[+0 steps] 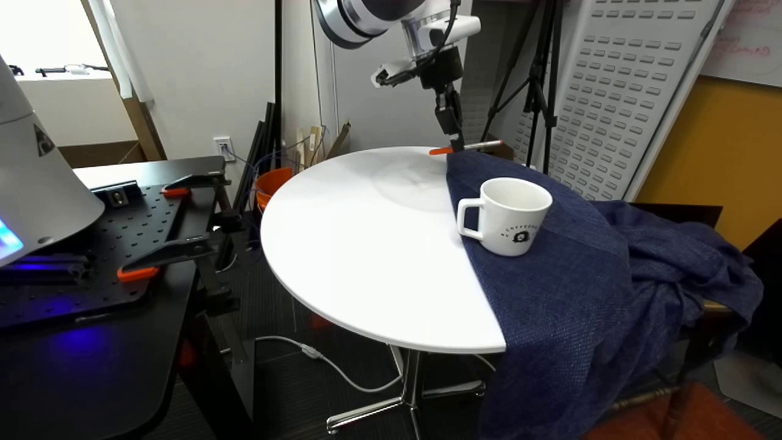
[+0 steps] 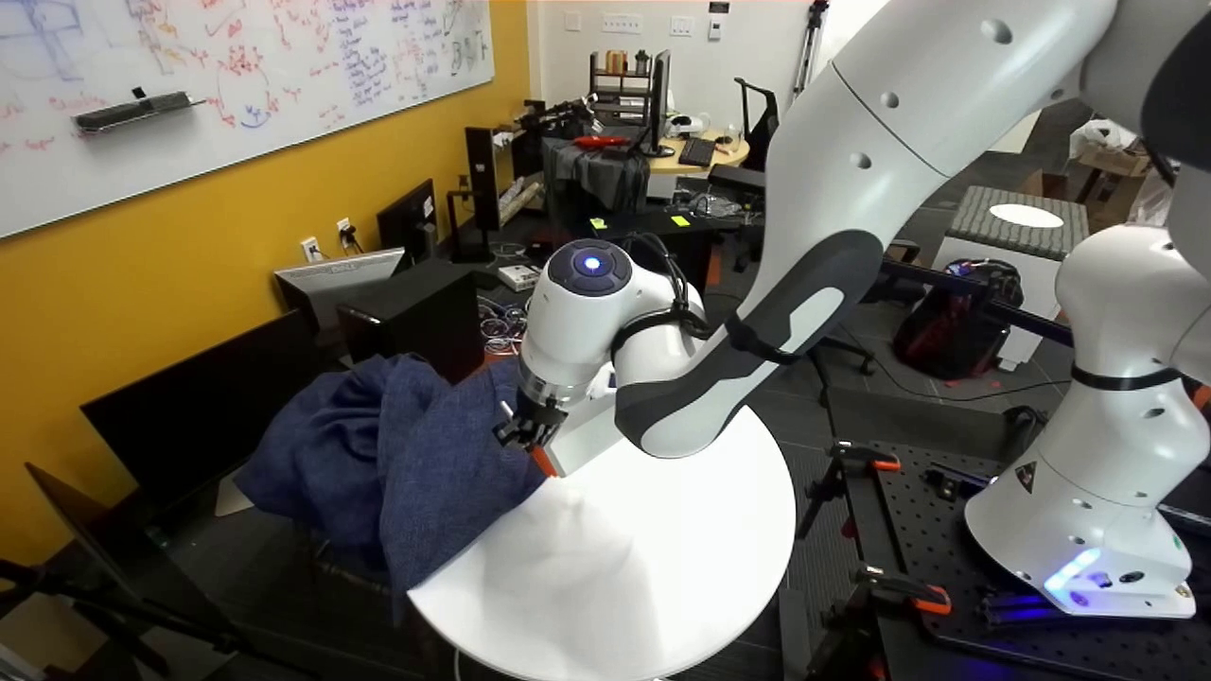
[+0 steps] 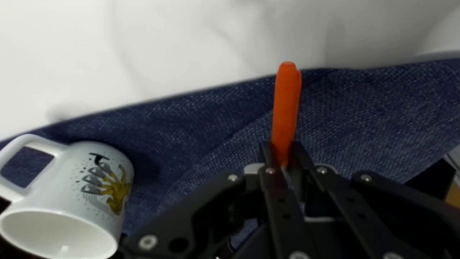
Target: Put the orange pen in the white mug
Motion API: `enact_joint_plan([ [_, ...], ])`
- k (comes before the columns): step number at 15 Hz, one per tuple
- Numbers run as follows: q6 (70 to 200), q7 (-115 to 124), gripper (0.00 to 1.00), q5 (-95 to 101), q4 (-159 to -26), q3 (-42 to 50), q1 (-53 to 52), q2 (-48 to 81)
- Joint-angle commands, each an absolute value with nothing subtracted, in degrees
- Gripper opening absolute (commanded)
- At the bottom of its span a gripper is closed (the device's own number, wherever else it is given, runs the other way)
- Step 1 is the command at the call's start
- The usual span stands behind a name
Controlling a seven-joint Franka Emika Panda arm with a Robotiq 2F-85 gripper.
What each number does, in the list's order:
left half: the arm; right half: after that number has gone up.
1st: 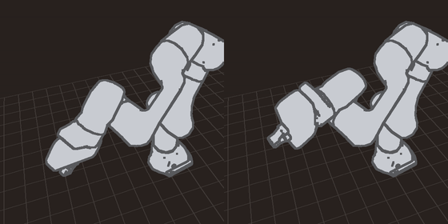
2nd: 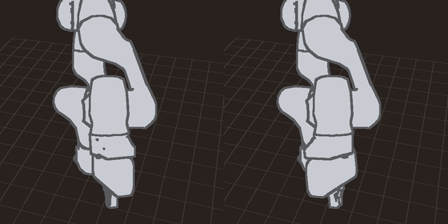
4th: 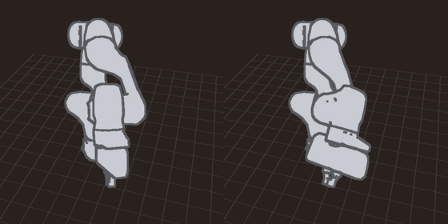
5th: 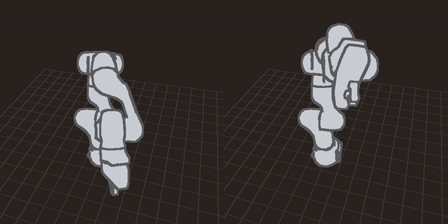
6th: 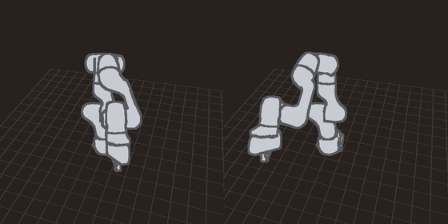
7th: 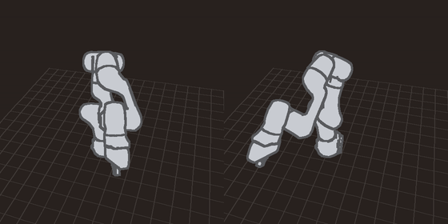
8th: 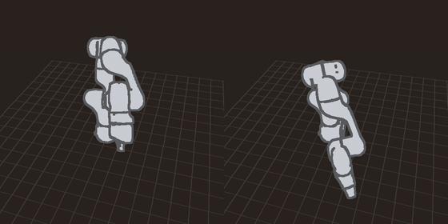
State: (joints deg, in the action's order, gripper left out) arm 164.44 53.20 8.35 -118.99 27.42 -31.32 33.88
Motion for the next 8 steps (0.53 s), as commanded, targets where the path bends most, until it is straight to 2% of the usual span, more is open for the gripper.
enact_joint_plan([
  [1,162.9,60.1,0.04,14.6,-121.8,34.2,-37.9,30.9],
  [8,157.2,69.1,0.04,25.5,-123.2,44.0,-47.6,26.9],
])
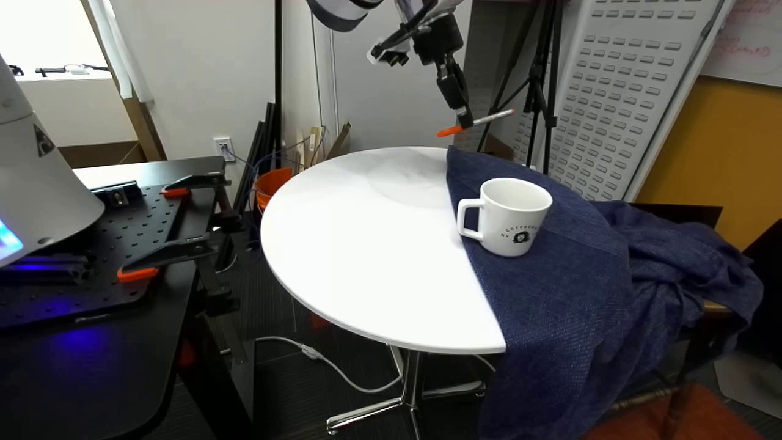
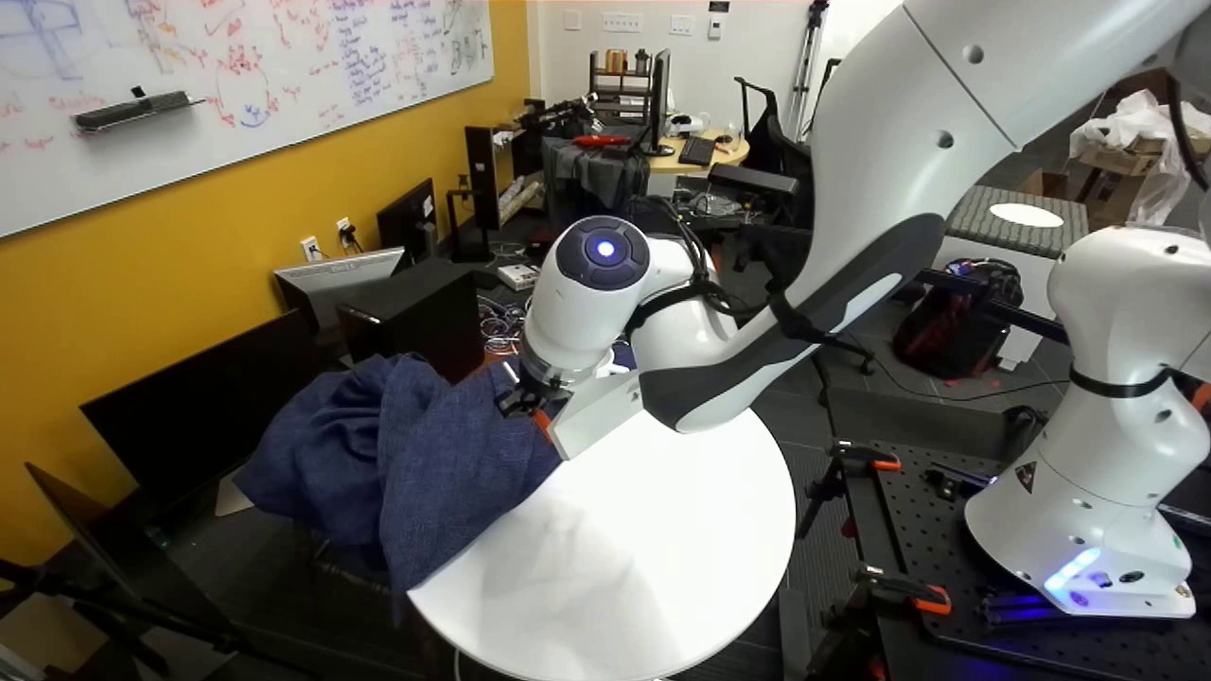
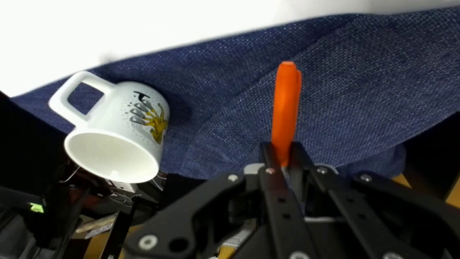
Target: Put the orange pen in the white mug
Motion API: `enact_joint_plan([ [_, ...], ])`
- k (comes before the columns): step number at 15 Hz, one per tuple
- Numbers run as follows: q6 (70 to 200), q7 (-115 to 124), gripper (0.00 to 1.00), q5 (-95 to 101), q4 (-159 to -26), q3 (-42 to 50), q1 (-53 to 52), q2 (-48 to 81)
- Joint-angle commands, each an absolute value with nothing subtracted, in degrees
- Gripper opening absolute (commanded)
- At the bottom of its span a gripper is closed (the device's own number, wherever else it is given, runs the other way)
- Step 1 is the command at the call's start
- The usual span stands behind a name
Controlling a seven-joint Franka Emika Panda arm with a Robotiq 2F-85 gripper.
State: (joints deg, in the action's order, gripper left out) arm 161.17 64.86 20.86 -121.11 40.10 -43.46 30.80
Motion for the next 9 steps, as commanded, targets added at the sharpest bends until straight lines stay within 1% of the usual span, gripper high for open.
enact_joint_plan([
  [1,155.8,70.3,0.04,27.2,-123.3,45.0,-48.5,26.1],
  [5,150.2,77.6,0.04,35.5,-123.2,47.5,-50.4,23.0],
  [9,143.1,86.2,0.04,45.5,-123.1,44.7,-47.1,18.4],
])
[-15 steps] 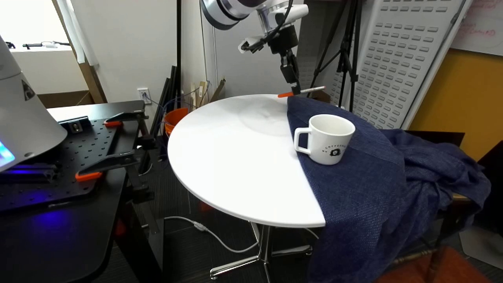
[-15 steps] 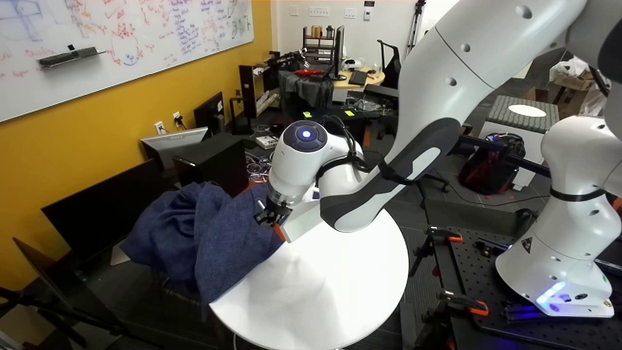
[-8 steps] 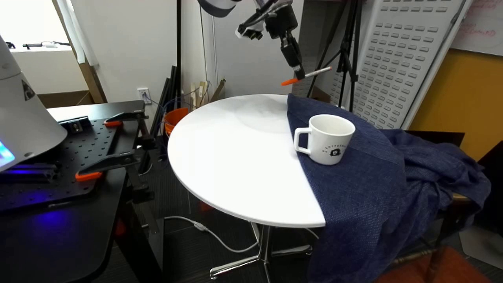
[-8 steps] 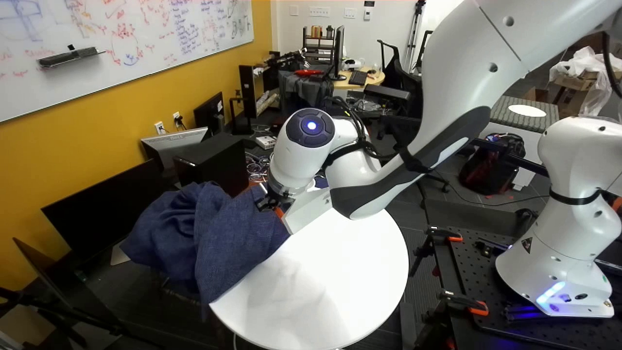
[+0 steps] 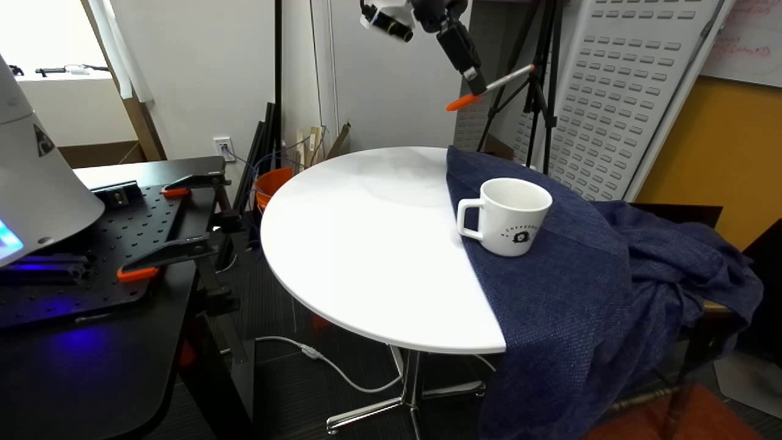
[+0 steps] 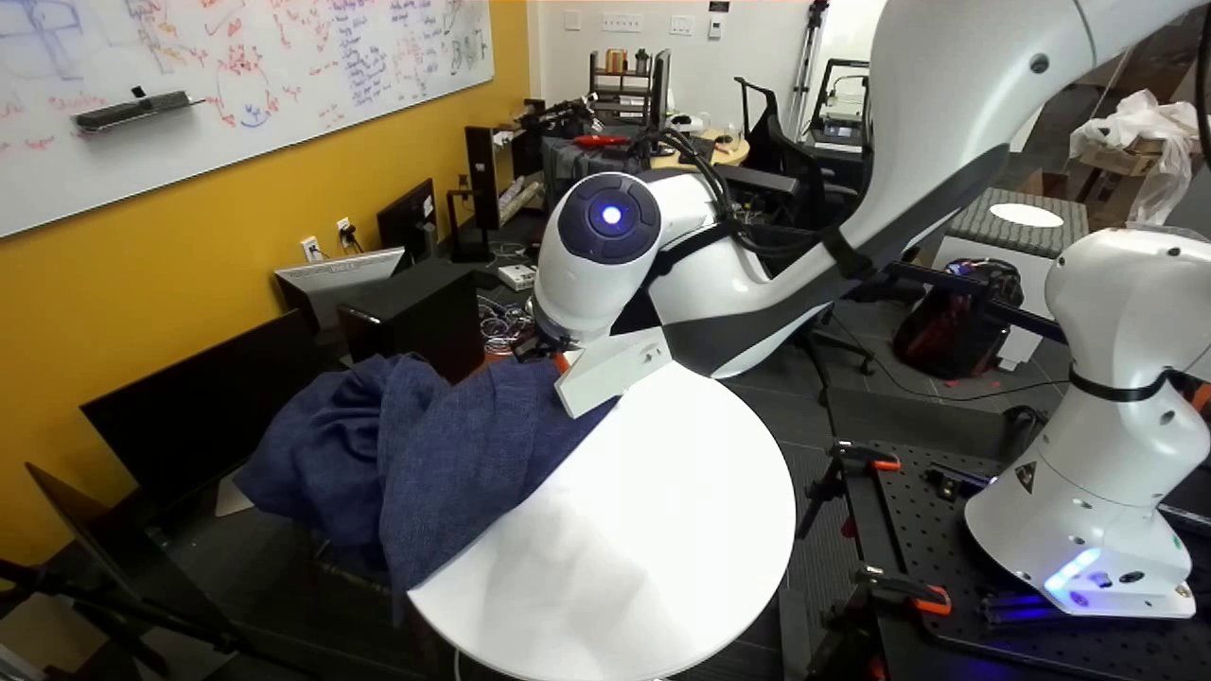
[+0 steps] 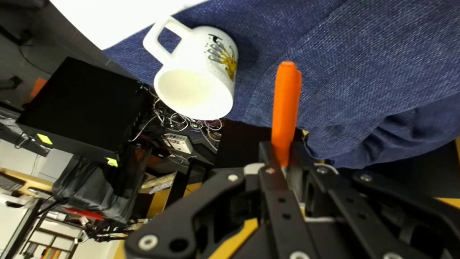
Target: Put the orange pen in the white mug
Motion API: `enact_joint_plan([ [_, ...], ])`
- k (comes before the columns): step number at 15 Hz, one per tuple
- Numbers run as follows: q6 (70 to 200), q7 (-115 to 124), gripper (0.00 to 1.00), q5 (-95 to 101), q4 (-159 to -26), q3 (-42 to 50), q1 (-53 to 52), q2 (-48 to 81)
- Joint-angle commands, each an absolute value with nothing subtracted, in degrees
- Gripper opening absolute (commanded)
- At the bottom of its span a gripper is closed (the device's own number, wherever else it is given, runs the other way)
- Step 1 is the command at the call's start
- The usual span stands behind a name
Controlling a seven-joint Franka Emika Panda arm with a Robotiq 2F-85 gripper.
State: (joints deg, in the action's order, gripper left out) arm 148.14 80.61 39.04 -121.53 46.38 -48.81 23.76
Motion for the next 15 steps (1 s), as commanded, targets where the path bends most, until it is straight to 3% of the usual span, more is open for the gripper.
enact_joint_plan([
  [1,141.2,88.2,0.04,47.8,-123.1,43.4,-45.6,17.0],
  [10,129.8,98.0,0.04,58.5,-122.8,17.5,-18.4,10.4],
  [15,129.0,100.7,0.04,59.9,-121.9,10.4,-9.0,11.6],
])
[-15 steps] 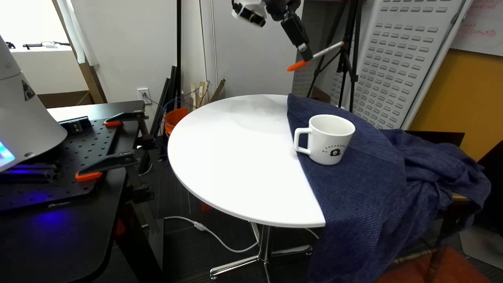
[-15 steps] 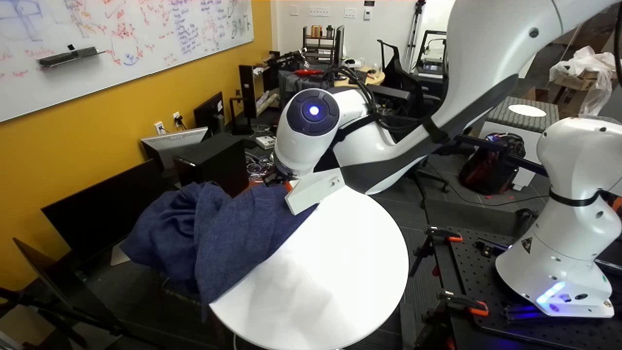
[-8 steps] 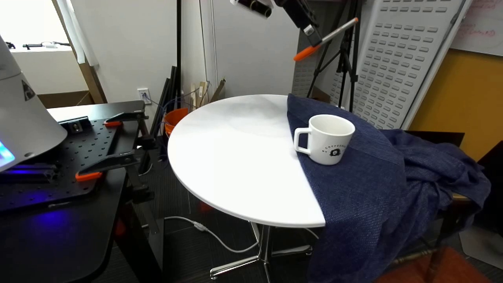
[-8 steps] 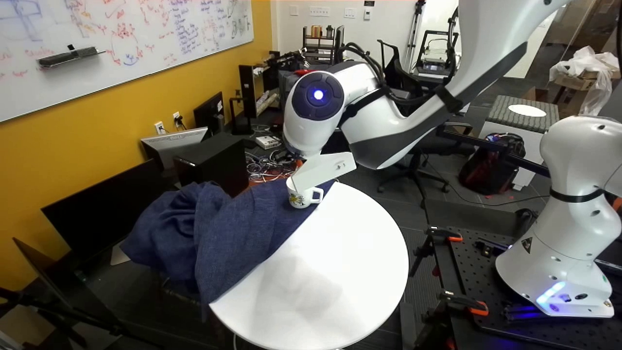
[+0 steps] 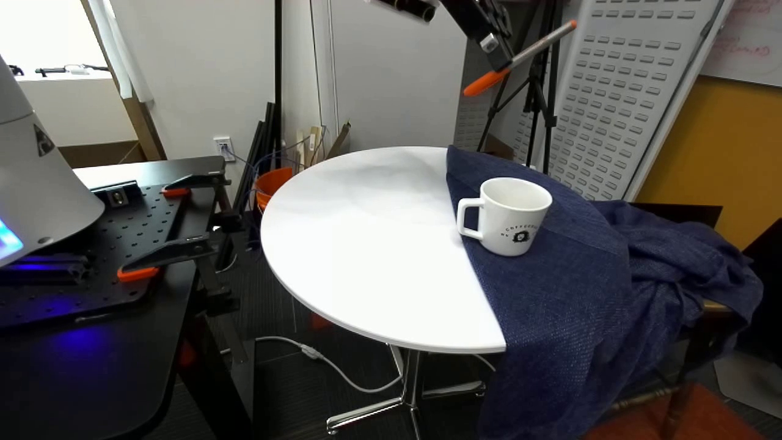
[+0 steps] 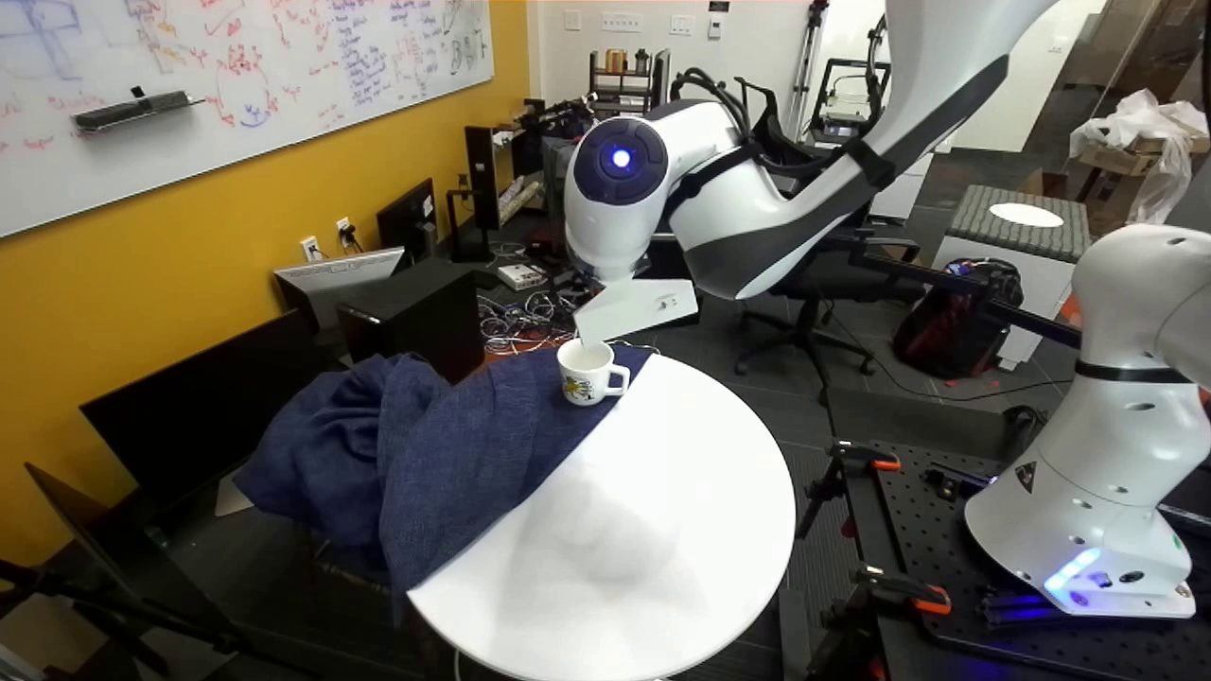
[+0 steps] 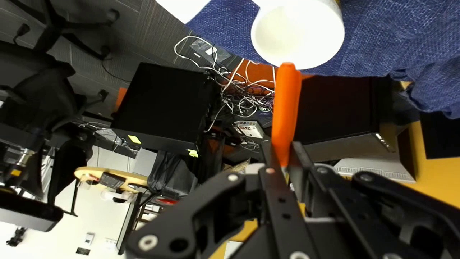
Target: Put the orange pen in the white mug
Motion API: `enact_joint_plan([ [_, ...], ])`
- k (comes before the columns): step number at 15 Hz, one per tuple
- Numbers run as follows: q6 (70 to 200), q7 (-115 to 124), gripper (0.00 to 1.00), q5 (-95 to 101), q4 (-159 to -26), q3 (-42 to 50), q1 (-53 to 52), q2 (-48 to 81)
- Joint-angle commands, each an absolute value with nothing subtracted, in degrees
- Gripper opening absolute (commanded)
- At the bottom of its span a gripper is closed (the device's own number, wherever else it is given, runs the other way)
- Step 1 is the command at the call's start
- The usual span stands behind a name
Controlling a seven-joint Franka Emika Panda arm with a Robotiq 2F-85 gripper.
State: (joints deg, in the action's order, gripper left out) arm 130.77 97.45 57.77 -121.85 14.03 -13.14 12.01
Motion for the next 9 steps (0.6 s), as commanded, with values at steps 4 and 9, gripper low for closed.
enact_joint_plan([
  [4,129.0,104.2,0.04,62.2,-120.8,8.6,-5.5,13.6],
  [9,129.1,110.2,0.04,66.5,-119.3,7.9,-3.5,17.3],
])
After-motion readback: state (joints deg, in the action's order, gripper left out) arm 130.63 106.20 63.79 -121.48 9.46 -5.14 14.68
